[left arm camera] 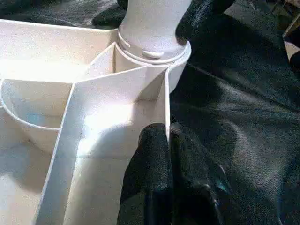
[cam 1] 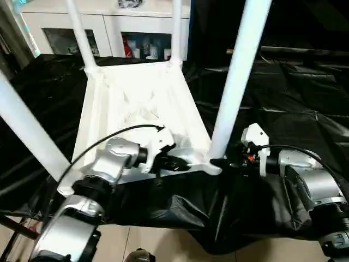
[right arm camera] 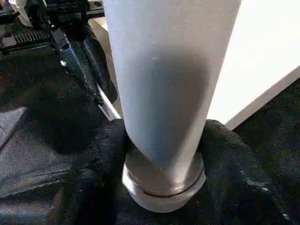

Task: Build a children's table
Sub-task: Rotate leg to tighten

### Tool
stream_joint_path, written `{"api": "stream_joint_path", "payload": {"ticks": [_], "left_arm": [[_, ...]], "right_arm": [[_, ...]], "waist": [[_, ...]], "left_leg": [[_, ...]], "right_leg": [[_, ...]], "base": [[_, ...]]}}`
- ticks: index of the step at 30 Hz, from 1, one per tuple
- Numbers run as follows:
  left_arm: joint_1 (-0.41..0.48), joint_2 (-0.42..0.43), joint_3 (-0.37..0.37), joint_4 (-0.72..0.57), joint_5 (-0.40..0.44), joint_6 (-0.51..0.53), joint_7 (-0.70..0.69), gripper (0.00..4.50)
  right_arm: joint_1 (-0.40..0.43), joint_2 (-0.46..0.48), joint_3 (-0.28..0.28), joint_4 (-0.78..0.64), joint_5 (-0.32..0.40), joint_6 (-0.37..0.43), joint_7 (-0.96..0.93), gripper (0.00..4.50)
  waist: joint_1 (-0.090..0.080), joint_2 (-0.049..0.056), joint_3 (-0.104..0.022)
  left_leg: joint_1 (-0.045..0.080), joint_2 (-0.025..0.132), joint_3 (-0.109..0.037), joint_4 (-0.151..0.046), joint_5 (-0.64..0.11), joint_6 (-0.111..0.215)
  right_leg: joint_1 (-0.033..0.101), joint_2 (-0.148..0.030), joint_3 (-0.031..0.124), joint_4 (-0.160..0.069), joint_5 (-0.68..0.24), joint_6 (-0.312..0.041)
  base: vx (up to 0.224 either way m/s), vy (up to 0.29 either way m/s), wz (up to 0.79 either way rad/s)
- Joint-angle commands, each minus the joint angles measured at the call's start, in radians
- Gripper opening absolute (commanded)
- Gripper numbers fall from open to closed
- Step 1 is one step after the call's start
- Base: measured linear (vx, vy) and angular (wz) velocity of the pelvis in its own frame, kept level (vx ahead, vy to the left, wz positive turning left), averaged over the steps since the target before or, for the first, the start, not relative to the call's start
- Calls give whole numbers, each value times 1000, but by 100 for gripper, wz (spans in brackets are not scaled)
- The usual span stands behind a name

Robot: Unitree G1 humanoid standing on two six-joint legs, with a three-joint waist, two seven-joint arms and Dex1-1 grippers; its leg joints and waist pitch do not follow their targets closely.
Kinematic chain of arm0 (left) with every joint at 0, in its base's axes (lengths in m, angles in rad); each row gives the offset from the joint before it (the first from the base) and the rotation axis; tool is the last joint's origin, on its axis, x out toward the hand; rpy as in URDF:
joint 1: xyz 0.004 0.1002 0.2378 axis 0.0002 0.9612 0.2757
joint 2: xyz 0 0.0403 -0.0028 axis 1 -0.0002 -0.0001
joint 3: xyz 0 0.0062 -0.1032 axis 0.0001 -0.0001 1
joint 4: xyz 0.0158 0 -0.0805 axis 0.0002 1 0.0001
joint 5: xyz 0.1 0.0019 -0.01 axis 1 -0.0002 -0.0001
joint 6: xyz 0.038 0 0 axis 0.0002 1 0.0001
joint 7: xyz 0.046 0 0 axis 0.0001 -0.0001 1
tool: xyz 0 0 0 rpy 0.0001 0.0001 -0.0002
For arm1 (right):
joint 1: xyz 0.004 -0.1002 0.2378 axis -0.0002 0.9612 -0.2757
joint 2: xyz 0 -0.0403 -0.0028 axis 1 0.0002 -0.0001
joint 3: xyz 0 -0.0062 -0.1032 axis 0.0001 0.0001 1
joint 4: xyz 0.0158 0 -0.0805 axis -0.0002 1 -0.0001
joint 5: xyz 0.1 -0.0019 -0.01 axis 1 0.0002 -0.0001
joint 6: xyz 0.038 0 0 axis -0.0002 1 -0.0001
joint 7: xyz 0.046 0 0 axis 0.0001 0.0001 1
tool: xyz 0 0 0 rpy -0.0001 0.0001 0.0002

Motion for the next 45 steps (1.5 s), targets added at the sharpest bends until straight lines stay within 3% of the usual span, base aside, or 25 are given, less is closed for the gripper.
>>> {"api": "stream_joint_path", "payload": {"ticks": [1,7,12,13,16,19,20,23,27,30,32,38,45], "left_arm": [[-14,-21,11,-58,-42,-17,-6,0],[8,-20,2,-82,-45,-6,-14,0],[-14,-64,16,-49,-30,-8,80,0],[-32,-88,19,-23,-16,-11,137,0],[-42,-104,21,-10,-7,-10,171,0],[-78,-166,33,33,8,-2,284,0],[-95,-197,36,50,17,3,346,0],[-124,-253,38,73,33,26,452,0],[-148,-299,40,108,55,20,550,0],[-151,-300,38,118,60,10,551,0],[-149,-294,40,118,58,3,536,0],[-132,-231,30,97,38,-18,407,0],[-80,-144,4,35,14,-37,199,0]], "right_arm": [[16,19,56,-39,33,10,68,206],[37,19,58,-63,51,41,77,199],[51,85,29,-28,21,35,-59,198],[45,130,13,7,-3,33,-160,198],[42,155,4,25,-13,39,-217,198],[26,237,-21,82,-40,55,-395,197],[11,282,-37,118,-52,60,-489,197],[-31,366,-79,189,-62,68,-656,197],[-81,419,-92,249,-97,20,-760,197],[-83,420,-89,244,-88,-9,-731,197],[-77,415,-92,226,-74,-14,-695,267],[-51,325,-55,151,-64,-40,-518,311],[-43,174,-39,113,-60,-77,-319,311]], "waist": [[3,-19,-64],[5,-18,-64],[4,-19,-62],[-2,-19,-59],[-12,-21,-57],[-19,-21,-56],[-21,-12,-57],[-34,-13,-58],[-35,-13,-63],[-27,-13,-66],[-26,-13,-65],[-25,-8,-62],[-20,-7,-63]], "left_leg": [[29,49,-23,-65,-238,56],[29,49,-22,-65,-237,55],[30,49,-23,-68,-258,42],[31,47,-24,-71,-283,28],[35,45,-29,-77,-330,-4],[35,43,-29,-78,-333,-8],[36,43,-30,-79,-337,-16],[35,41,-35,-83,-348,-36],[33,37,-29,-77,-302,-16],[29,36,-26,-71,-236,22],[29,35,-25,-70,-226,34],[32,39,-27,-74,-268,30],[32,43,-24,-70,-265,36]], "right_leg": [[39,-64,30,-66,-157,-241],[38,-63,31,-67,-154,-237],[36,-65,32,-71,-200,-227],[31,-65,33,-75,-235,-220],[32,-69,33,-86,-325,-189],[30,-68,34,-88,-330,-179],[28,-68,35,-88,-326,-179],[32,-69,33,-87,-326,-177],[36,-63,34,-83,-226,-184],[43,-62,33,-75,-120,-197],[45,-61,32,-74,-102,-204],[45,-61,32,-79,-152,-203],[45,-60,32,-75,-126,-228]], "base": [[0,0,0],[0,0,0],[0,0,0],[0,0,0],[0,0,0],[0,0,0],[0,0,0],[0,0,0],[0,0,0],[0,0,0],[0,0,0],[0,0,0],[0,0,0]]}}
